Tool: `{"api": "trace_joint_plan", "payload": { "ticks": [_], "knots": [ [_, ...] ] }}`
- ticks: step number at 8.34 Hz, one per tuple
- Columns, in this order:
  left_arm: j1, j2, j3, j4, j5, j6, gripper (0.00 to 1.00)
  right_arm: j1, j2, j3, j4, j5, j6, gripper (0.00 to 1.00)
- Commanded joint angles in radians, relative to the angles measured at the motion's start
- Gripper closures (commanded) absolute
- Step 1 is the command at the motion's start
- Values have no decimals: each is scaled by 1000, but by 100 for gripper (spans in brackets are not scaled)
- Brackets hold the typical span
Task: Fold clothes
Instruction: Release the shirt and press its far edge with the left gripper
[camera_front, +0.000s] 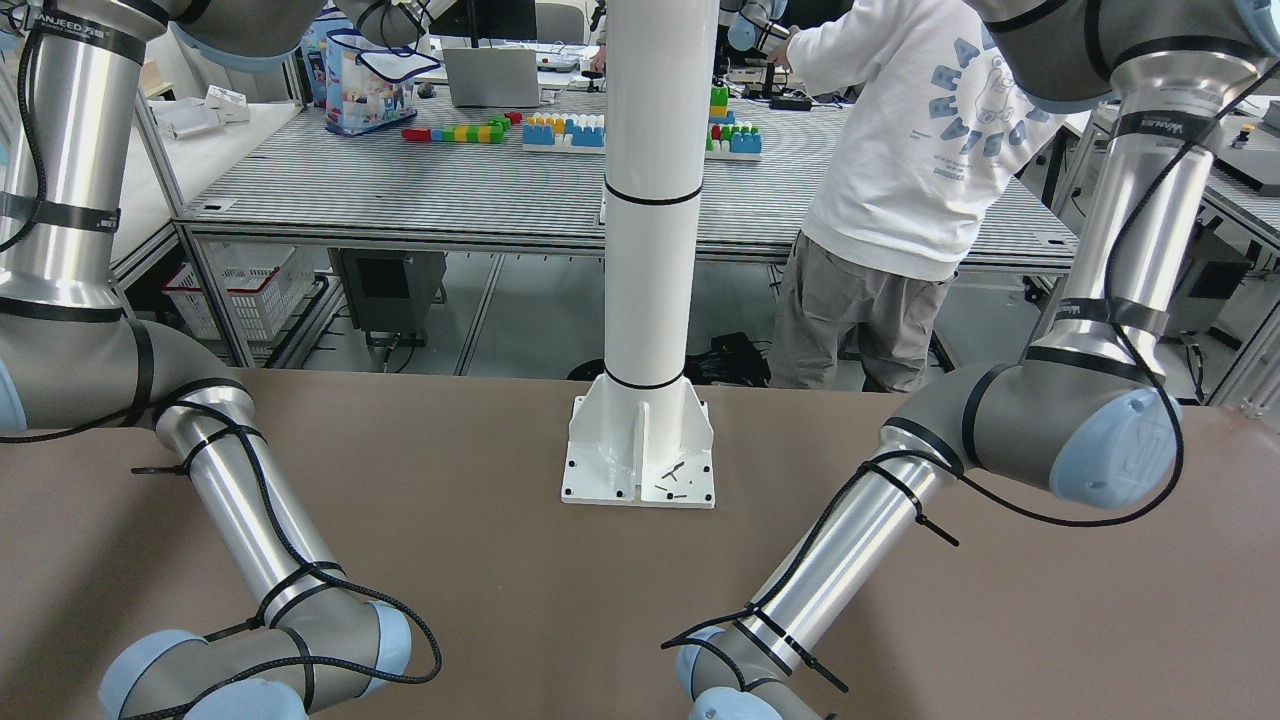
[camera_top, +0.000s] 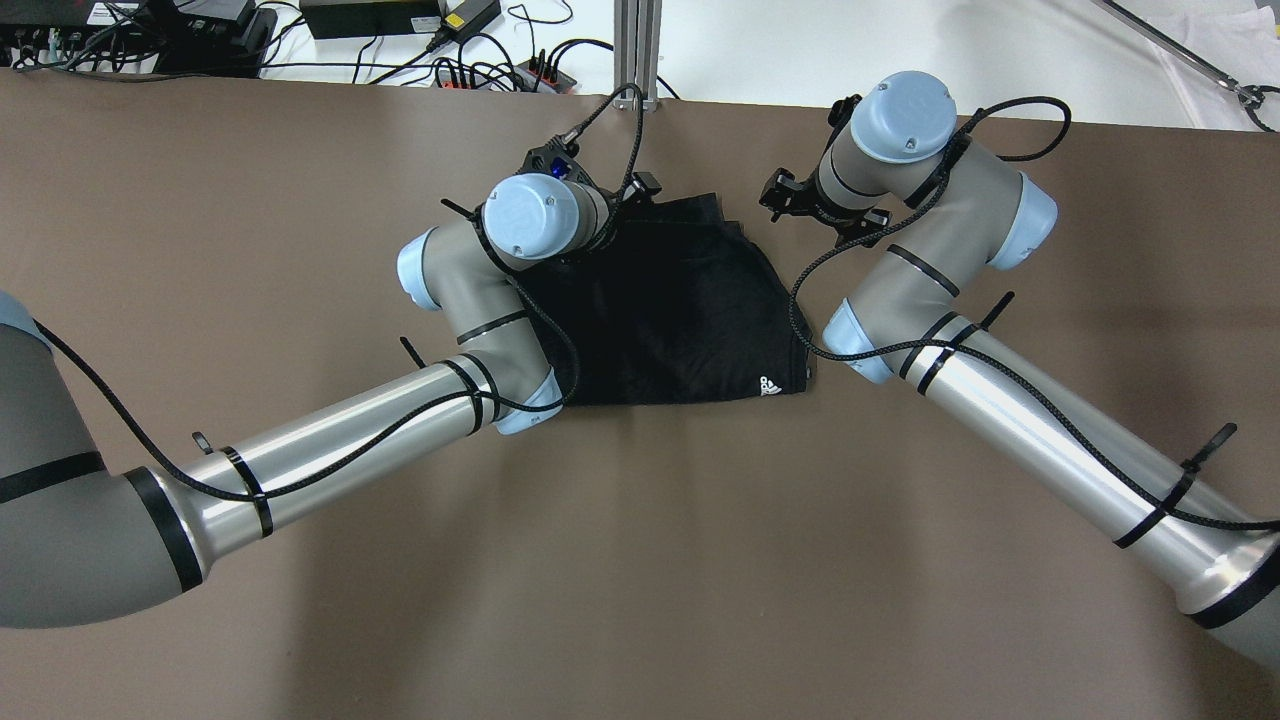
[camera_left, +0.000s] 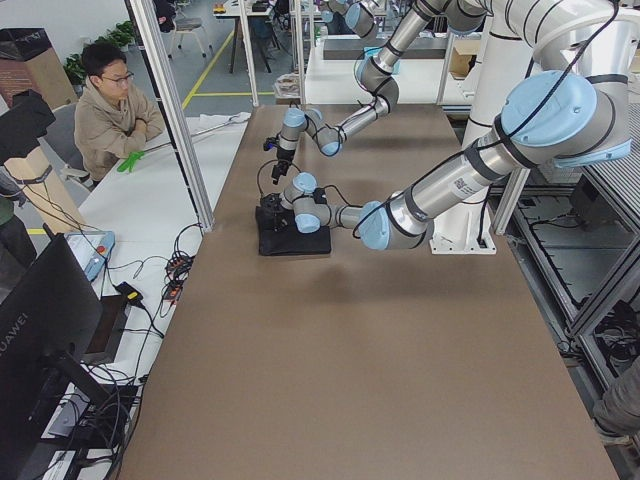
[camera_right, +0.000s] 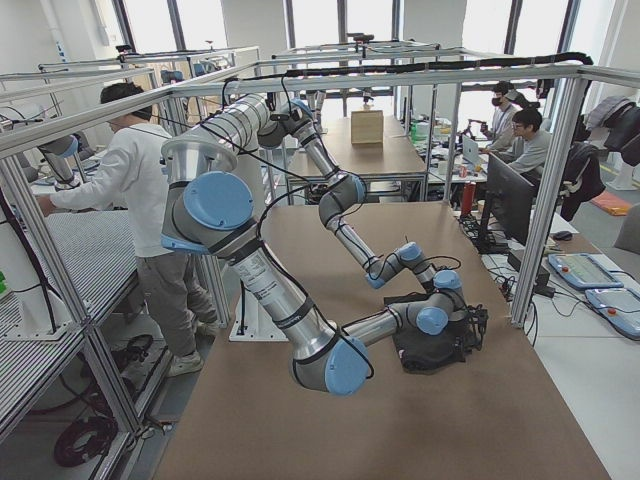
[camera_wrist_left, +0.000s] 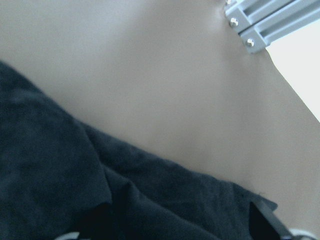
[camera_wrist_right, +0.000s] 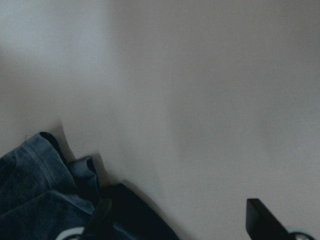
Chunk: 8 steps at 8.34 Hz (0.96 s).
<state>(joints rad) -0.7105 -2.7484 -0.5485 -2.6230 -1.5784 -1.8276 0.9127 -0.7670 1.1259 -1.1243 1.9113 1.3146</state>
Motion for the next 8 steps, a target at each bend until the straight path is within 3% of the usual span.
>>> {"api": "trace_joint_plan", "payload": {
  "ticks": [1, 3, 6, 8],
  "knots": [
    [-46, -2, 38, -8, -14, 43, 0, 0, -9, 2, 1, -1, 0, 6],
    [-91, 3, 38, -5, -25, 106, 0, 8, -18, 23, 0, -6, -18, 6],
    [-197, 76, 38, 4, -113, 290, 0, 24, -21, 23, 0, -8, -32, 6],
    [-268, 101, 13, 111, -133, 493, 0, 81, -55, 32, -2, -8, -128, 6]
  ]
}}
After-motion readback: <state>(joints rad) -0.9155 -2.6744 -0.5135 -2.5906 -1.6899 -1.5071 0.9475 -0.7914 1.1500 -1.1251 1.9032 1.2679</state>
